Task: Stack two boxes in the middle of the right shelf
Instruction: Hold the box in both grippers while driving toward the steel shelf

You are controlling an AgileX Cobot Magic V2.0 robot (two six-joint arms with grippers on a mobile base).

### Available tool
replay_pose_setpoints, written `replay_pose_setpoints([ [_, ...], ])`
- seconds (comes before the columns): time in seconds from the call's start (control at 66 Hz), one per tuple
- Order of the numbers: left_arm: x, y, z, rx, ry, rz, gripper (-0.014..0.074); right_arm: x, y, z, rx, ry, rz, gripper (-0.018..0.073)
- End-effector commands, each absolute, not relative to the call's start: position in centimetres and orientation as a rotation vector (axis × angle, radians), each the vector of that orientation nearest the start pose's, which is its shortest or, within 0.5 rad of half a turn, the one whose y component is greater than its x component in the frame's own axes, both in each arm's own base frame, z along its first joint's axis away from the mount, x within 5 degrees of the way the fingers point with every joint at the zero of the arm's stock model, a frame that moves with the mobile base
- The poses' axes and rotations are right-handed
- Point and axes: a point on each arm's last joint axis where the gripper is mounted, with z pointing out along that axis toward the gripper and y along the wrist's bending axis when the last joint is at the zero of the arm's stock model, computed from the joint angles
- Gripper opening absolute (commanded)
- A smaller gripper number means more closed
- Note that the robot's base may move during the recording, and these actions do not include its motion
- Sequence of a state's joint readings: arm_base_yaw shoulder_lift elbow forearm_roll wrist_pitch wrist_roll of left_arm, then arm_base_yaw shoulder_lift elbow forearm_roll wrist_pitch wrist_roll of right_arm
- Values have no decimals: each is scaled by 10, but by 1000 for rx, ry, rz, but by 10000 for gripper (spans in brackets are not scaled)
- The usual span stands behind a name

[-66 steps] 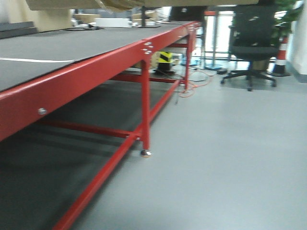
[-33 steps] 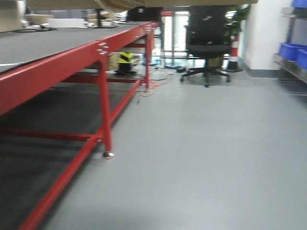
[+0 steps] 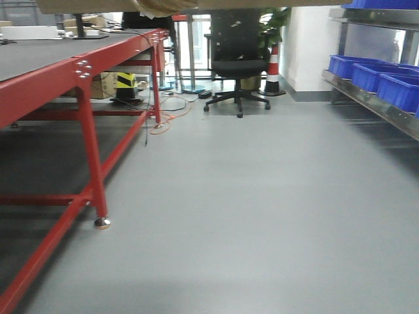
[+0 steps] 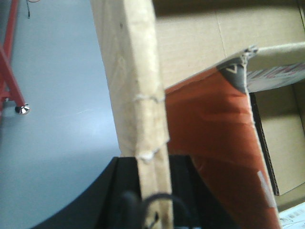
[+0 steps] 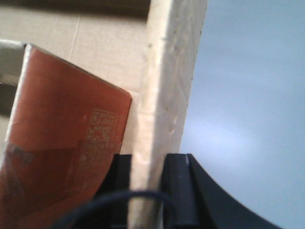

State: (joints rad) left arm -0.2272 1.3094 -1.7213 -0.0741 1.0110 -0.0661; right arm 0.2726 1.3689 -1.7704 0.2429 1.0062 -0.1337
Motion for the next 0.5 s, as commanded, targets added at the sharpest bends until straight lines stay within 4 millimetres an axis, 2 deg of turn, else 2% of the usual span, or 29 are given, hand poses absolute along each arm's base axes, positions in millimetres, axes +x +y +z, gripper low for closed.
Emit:
replay_pose_setpoints([
  [0.0, 241, -61, 509, 171, 2026, -256, -111, 254, 85, 512, -392, 1969, 333, -153],
  [0.485, 241, -61, 509, 171, 2026, -256, -111, 254, 85, 512, -392, 1969, 333, -153],
])
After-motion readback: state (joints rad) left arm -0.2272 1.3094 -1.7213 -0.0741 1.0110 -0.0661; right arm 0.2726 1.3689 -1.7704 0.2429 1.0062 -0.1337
